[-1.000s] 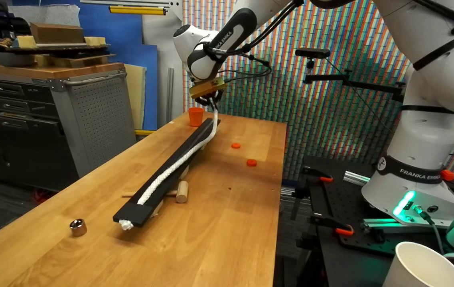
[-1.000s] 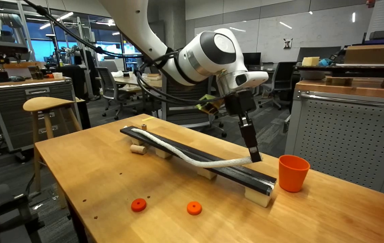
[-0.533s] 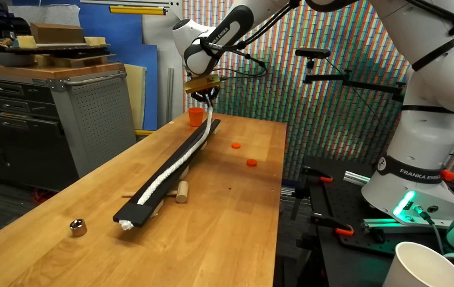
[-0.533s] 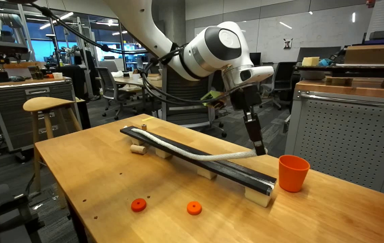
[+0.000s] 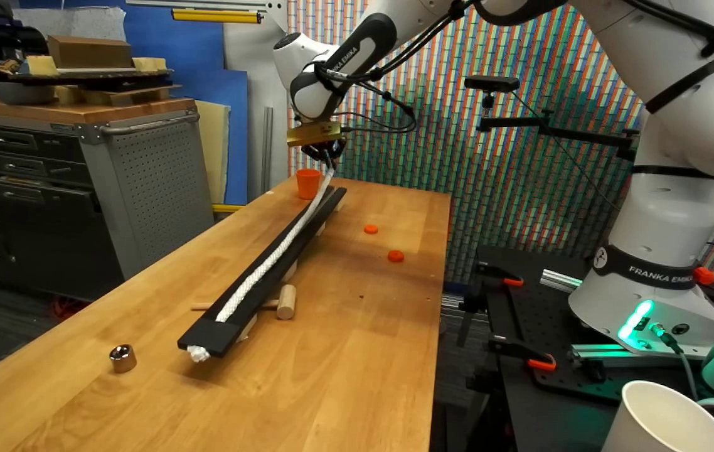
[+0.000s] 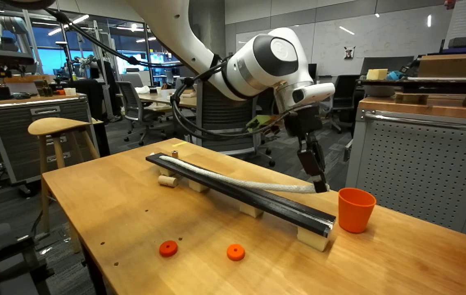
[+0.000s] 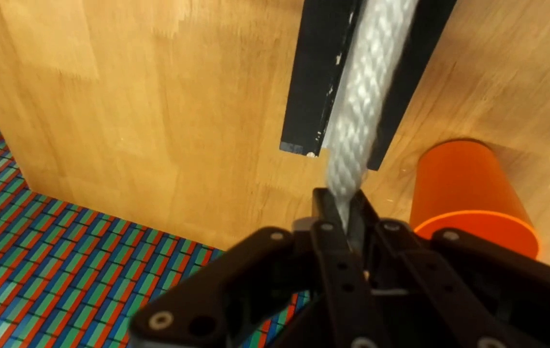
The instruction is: Stretch the white rope completely in the middle of the black object
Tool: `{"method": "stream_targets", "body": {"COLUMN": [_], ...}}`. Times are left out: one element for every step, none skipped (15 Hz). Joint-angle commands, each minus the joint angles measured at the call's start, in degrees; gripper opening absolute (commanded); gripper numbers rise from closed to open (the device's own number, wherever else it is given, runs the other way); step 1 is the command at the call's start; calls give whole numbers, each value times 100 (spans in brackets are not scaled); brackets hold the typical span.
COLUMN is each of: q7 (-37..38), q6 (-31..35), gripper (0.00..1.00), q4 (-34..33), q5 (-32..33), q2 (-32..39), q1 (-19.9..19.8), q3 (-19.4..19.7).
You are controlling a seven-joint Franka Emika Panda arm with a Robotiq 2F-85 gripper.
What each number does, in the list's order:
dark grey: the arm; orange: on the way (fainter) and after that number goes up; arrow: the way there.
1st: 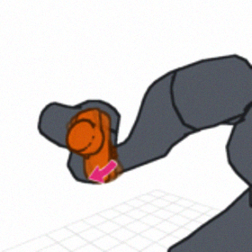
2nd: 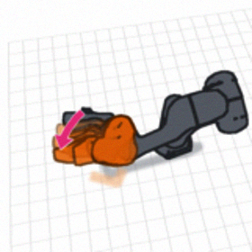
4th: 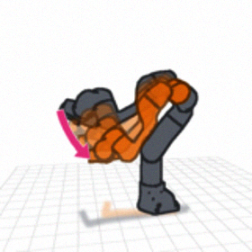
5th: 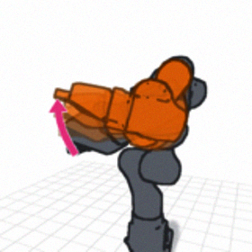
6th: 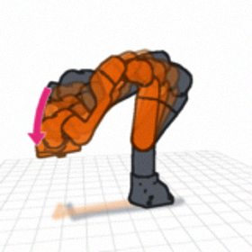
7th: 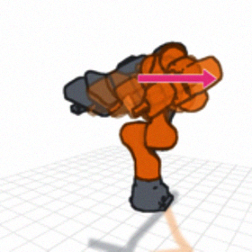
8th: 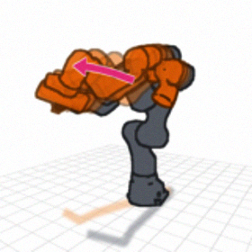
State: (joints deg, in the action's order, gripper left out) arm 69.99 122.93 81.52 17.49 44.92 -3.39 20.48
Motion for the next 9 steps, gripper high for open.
{"method": "stream_targets", "body": {"q7": [398,482,572,647,715,761,787,827,844], "q6": [-139,-121,-88,-63,-23,-24,-34,-20,-7], "gripper": [3,3,3,3,3,3,3,3,3], "q4": [-413,-407,-392,-377,-344,-343,-352,-344,-324], "q5": [-48,-29,-13,4,-14,-15,-36,-51,-80], "q2": [256,262,262,263,255,262,274,275,266], "q1": [-38,-30,-25,-21,-35,-43,-63,-76,-98], "q3": [61,69,77,85,71,66,48,36,12]}}
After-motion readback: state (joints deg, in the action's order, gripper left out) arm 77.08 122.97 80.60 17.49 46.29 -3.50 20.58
